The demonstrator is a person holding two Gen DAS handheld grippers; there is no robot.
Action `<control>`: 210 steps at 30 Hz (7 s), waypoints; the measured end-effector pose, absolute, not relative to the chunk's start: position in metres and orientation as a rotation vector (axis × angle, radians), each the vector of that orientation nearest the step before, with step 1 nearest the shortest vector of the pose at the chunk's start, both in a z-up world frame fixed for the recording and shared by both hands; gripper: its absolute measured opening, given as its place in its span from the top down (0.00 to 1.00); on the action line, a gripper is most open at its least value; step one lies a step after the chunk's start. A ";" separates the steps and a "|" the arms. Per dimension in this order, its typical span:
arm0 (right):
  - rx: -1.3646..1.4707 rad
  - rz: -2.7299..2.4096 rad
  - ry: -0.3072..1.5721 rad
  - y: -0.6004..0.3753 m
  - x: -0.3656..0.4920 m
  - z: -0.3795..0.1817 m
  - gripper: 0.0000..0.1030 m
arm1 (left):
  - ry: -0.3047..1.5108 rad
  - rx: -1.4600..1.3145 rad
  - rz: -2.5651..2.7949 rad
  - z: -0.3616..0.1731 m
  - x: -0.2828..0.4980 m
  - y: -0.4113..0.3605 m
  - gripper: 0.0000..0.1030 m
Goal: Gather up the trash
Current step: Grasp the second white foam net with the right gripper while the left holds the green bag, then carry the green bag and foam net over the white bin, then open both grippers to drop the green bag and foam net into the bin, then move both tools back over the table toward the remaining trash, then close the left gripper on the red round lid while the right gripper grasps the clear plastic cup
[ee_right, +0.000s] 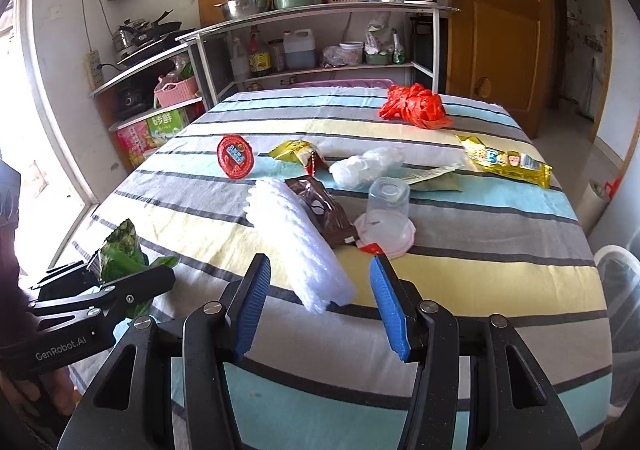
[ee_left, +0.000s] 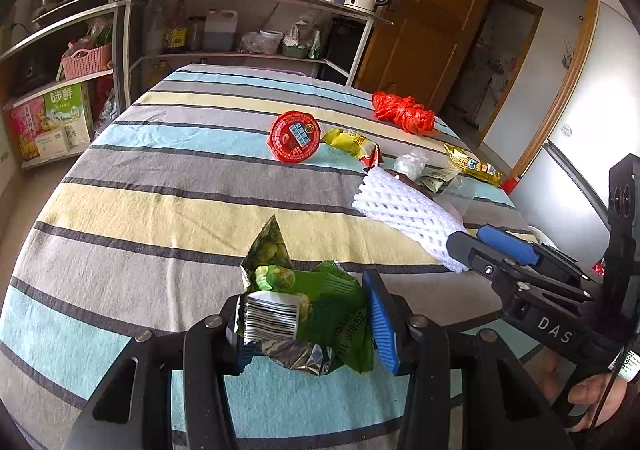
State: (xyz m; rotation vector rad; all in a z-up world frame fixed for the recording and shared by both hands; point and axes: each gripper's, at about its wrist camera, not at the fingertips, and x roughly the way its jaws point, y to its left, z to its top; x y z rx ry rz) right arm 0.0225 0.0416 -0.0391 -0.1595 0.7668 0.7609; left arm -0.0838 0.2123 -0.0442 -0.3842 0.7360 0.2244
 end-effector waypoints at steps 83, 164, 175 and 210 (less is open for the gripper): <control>0.194 0.195 0.675 -0.231 0.053 0.002 0.78 | 0.713 -0.028 -0.262 0.014 0.078 -0.039 0.53; 0.107 0.319 0.690 -0.149 0.059 -0.006 0.46 | 0.652 -0.151 0.014 0.019 0.019 0.071 0.39; 0.039 0.472 0.714 -0.075 0.059 -0.009 0.46 | 0.665 -0.220 0.193 0.008 -0.008 0.152 0.39; -0.080 0.606 0.869 0.045 0.101 -0.042 0.34 | 0.787 -0.298 0.340 -0.036 0.052 0.275 0.16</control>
